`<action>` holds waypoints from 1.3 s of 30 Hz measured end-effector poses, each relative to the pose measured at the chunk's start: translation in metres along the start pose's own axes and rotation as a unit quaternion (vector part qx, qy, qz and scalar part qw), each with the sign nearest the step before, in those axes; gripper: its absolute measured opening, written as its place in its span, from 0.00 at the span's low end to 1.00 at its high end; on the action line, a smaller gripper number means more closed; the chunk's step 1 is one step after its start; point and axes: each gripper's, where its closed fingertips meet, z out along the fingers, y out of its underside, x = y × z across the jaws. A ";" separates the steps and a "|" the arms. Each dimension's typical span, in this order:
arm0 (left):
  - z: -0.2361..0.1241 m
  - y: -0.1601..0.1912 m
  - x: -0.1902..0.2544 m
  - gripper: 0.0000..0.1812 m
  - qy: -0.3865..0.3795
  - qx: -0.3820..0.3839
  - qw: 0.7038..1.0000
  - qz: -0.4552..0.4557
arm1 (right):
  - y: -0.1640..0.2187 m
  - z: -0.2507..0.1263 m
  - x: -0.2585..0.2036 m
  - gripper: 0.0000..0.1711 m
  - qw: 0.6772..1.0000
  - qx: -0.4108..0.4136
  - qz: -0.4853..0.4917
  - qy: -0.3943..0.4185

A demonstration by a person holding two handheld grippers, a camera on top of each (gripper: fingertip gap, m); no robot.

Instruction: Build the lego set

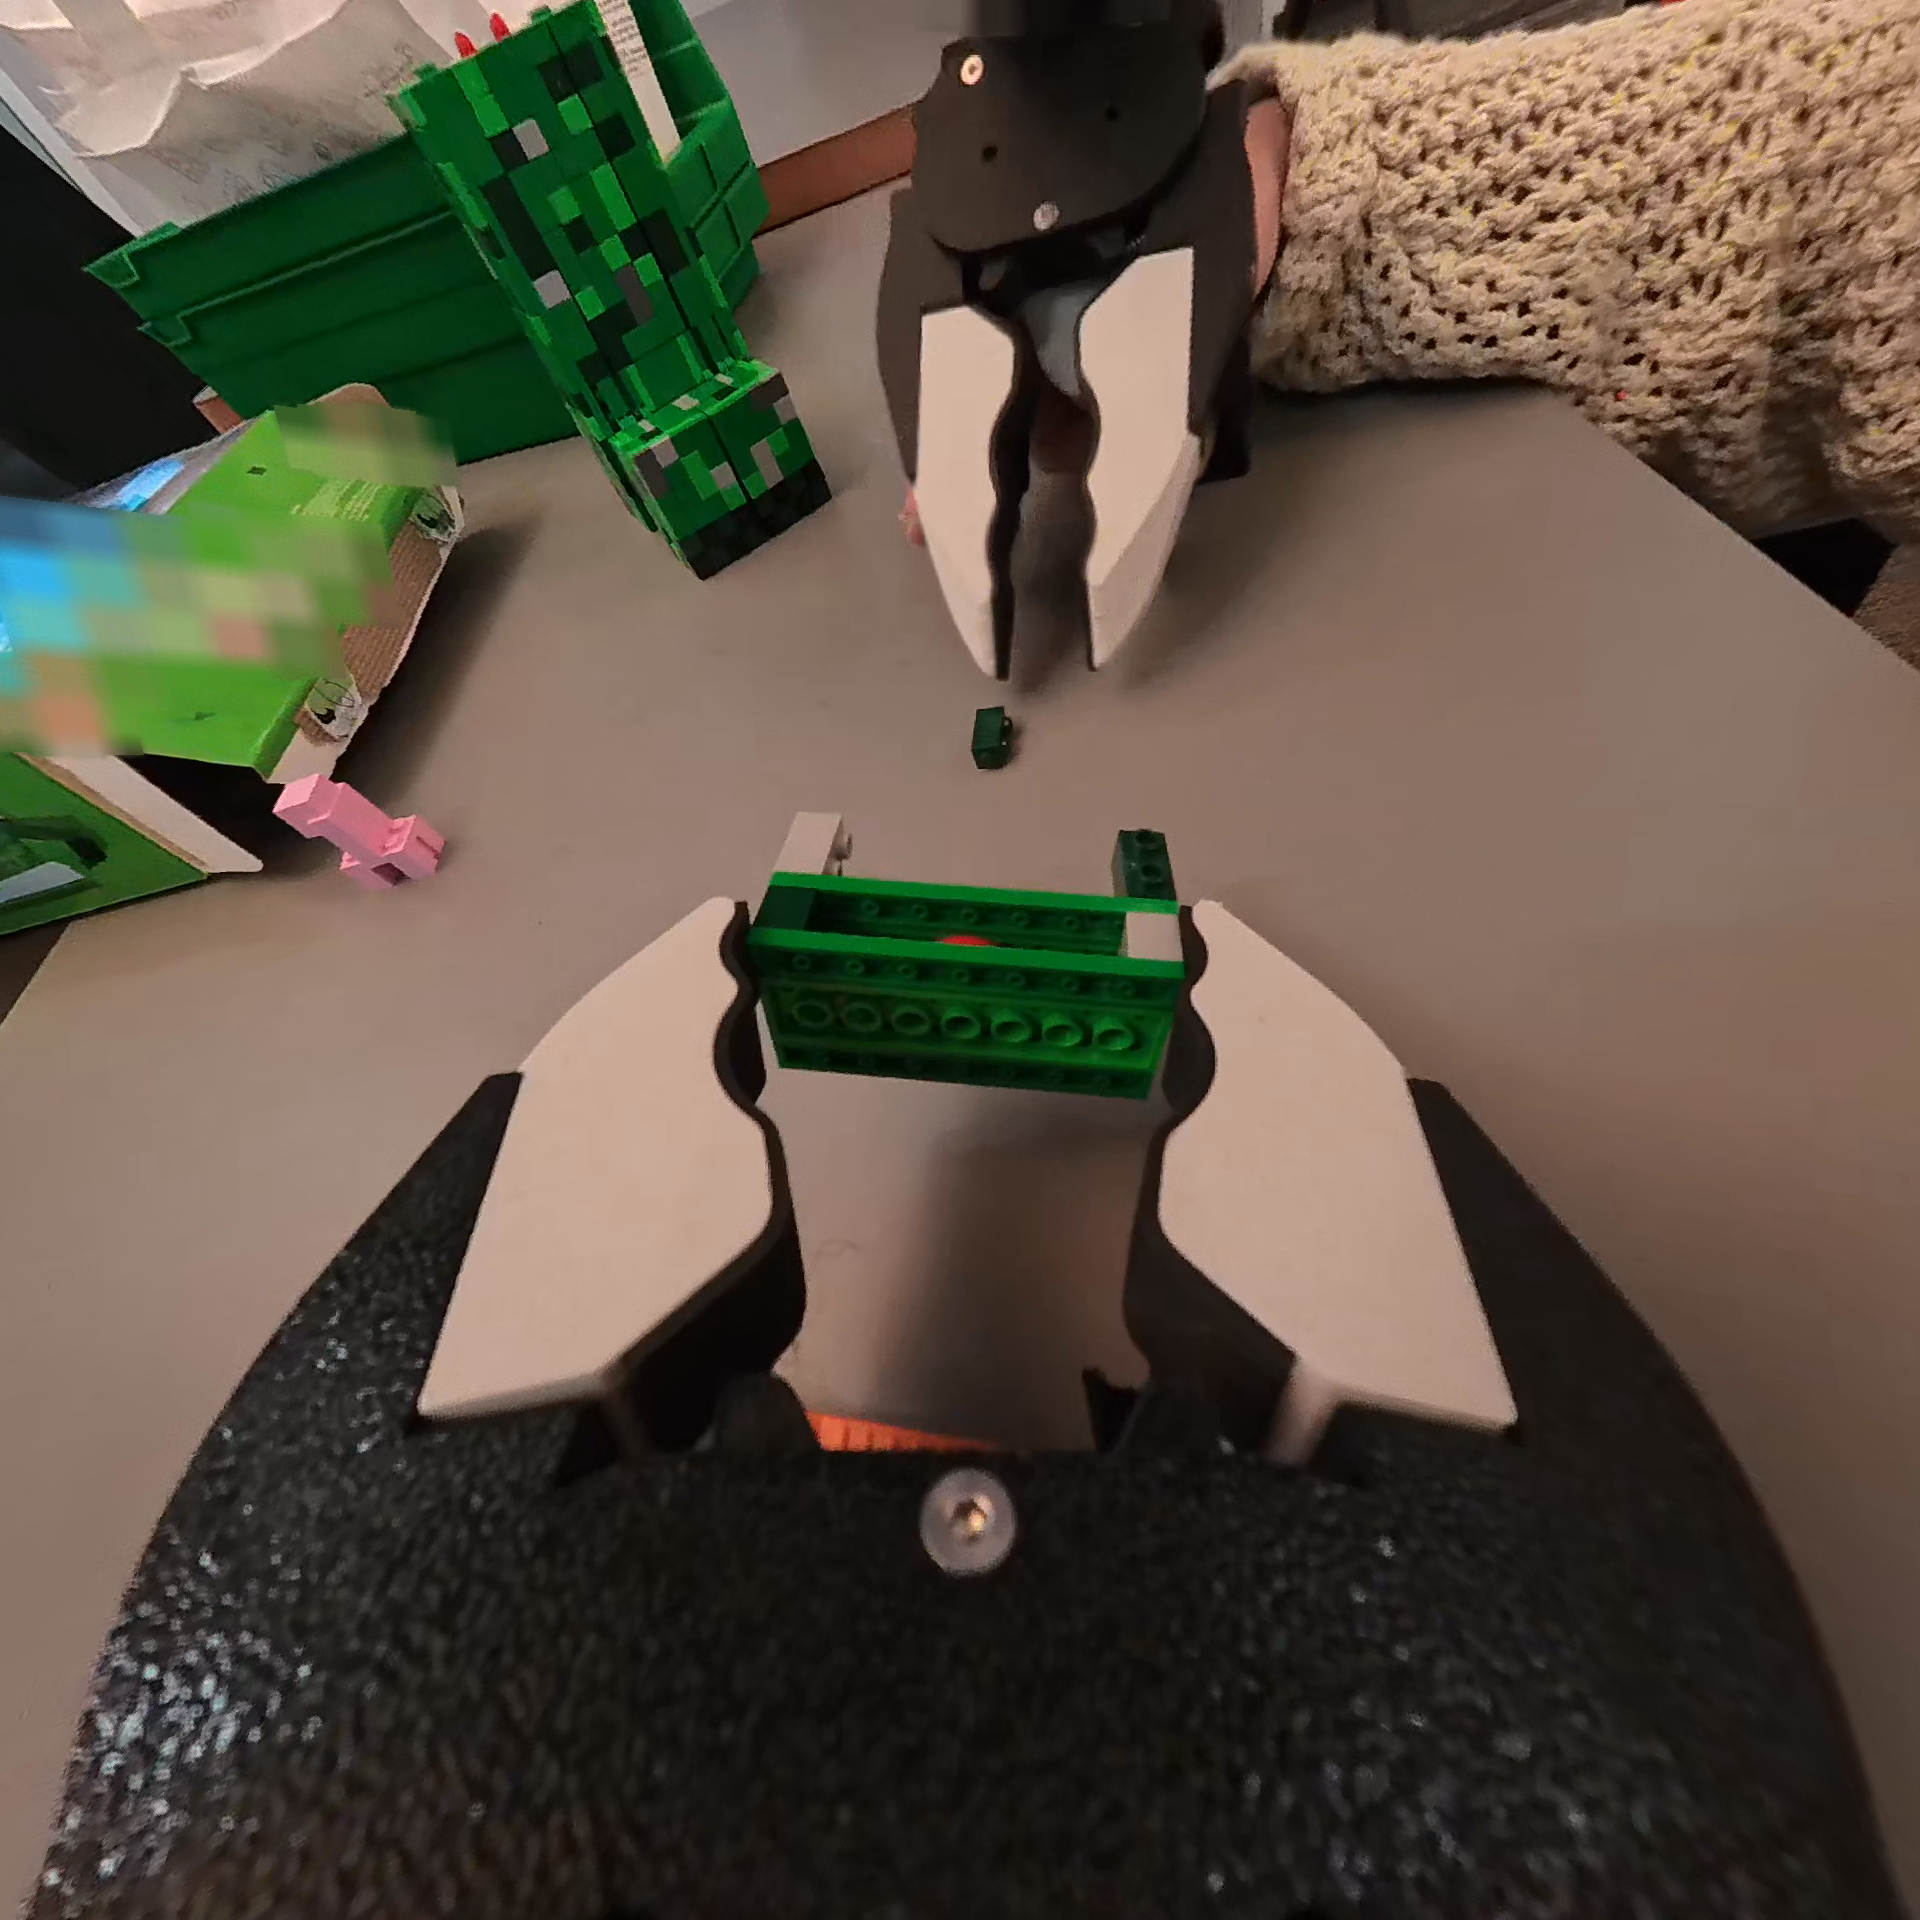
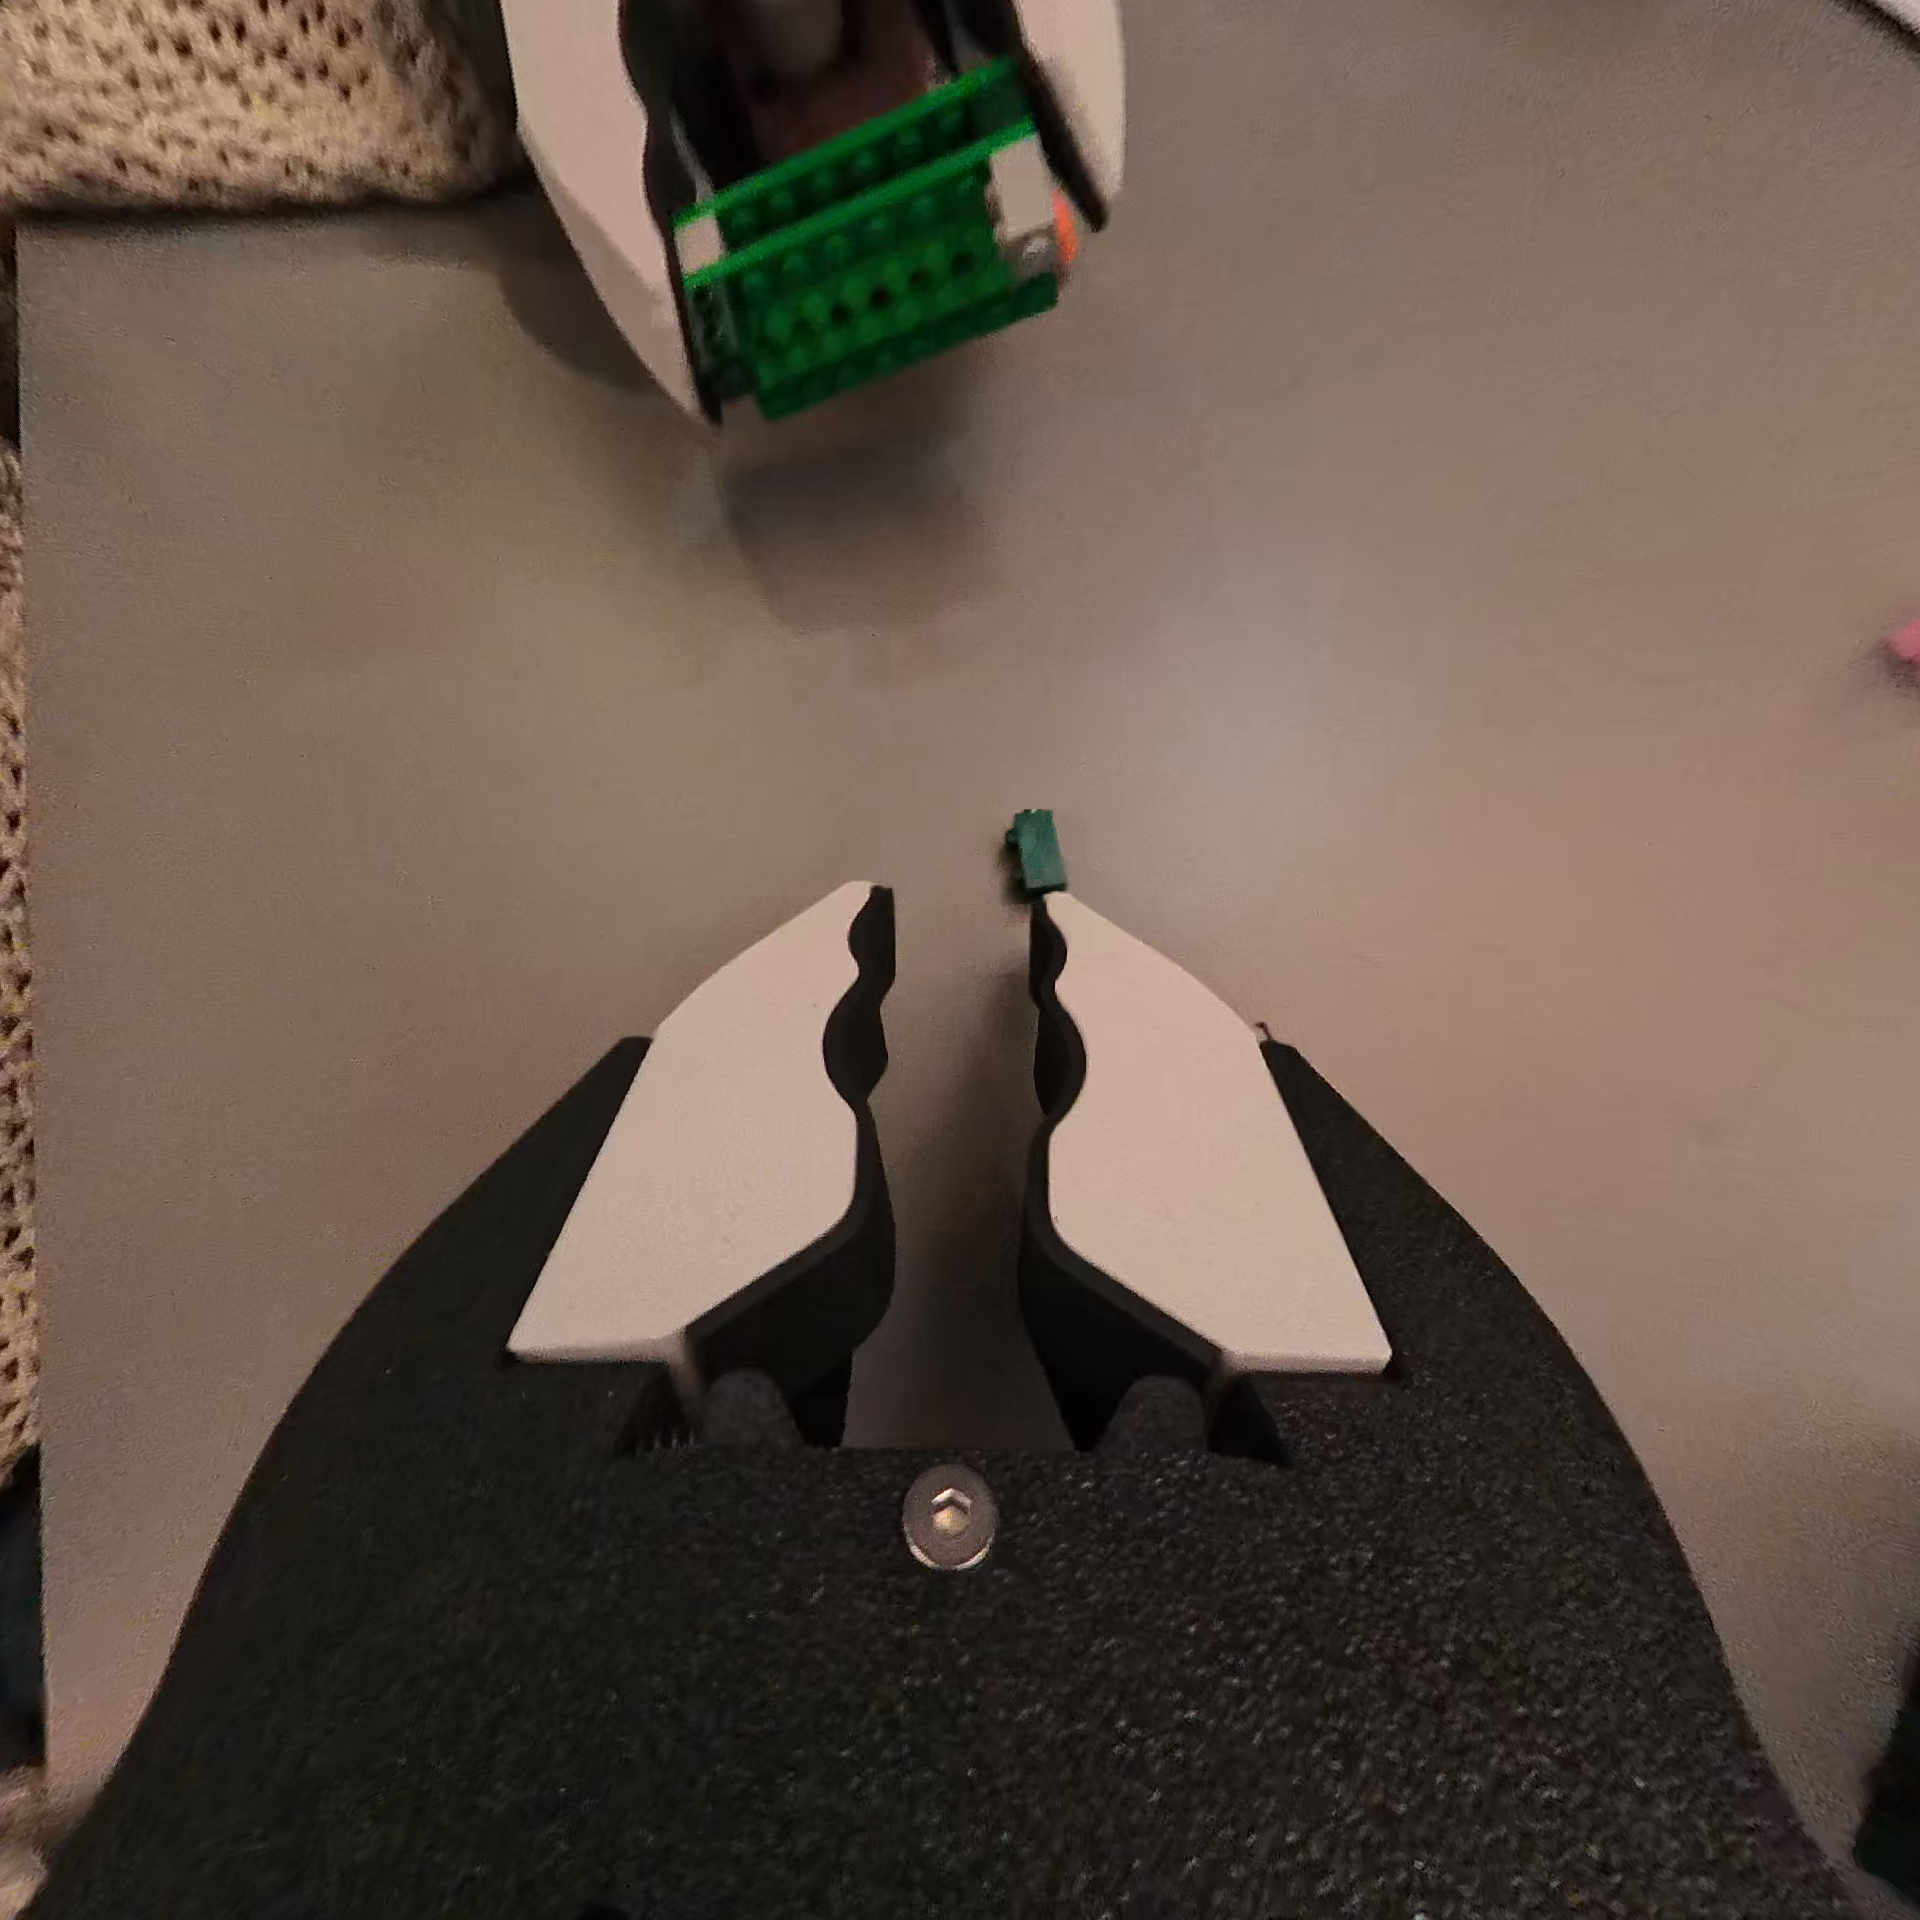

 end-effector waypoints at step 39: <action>-0.001 -0.001 0.002 0.42 0.009 0.003 1.000 0.000 | 0.049 -0.064 -0.003 0.09 0.696 -0.704 -0.003 -0.144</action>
